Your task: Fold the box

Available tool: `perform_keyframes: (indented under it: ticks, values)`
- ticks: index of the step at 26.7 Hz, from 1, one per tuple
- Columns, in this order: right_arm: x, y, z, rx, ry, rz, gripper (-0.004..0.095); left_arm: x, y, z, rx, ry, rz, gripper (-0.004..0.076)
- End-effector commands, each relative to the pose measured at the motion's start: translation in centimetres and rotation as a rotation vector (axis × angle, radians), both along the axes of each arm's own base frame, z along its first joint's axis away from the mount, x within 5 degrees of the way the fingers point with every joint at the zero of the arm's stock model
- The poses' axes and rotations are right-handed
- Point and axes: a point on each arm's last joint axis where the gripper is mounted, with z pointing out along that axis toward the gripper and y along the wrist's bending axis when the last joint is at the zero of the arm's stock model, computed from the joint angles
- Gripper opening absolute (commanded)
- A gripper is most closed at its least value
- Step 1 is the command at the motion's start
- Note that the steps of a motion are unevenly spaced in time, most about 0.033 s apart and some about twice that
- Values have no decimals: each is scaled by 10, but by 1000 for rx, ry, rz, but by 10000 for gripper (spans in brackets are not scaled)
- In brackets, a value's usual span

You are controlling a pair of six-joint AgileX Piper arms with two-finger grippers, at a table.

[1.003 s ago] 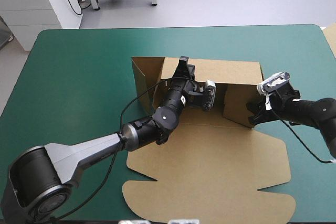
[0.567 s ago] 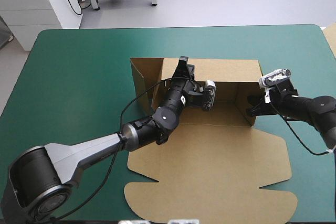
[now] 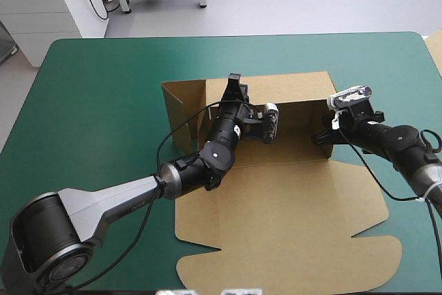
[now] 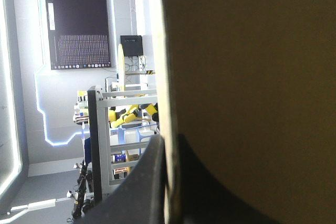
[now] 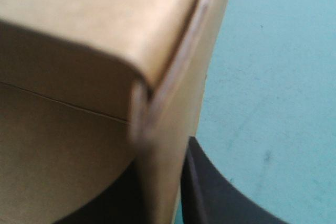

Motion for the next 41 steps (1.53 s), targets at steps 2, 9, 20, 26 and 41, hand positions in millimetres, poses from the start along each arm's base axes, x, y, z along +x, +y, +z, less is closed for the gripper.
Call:
perform_keyframes:
  ticks: [2, 9, 20, 26, 41]
  values:
    - [-9, 19, 12, 65, 35, 106, 3, -2, -1, 17, -23, -47, -31, -6]
    - [-5, 14, 13, 92, 27, 8, 3, -3, -1, 18, -24, -44, -43, 257]
    - [8, 12, -14, 104, 127, -57, 3, -31, -12, 37, -57, -100, -56, 393]
    - [9, 11, -15, 107, 125, -70, 3, -52, -14, 53, -93, -148, -37, 377]
    - [6, 12, -10, 153, 137, -92, 3, -120, -23, 91, -221, -217, -91, 142]
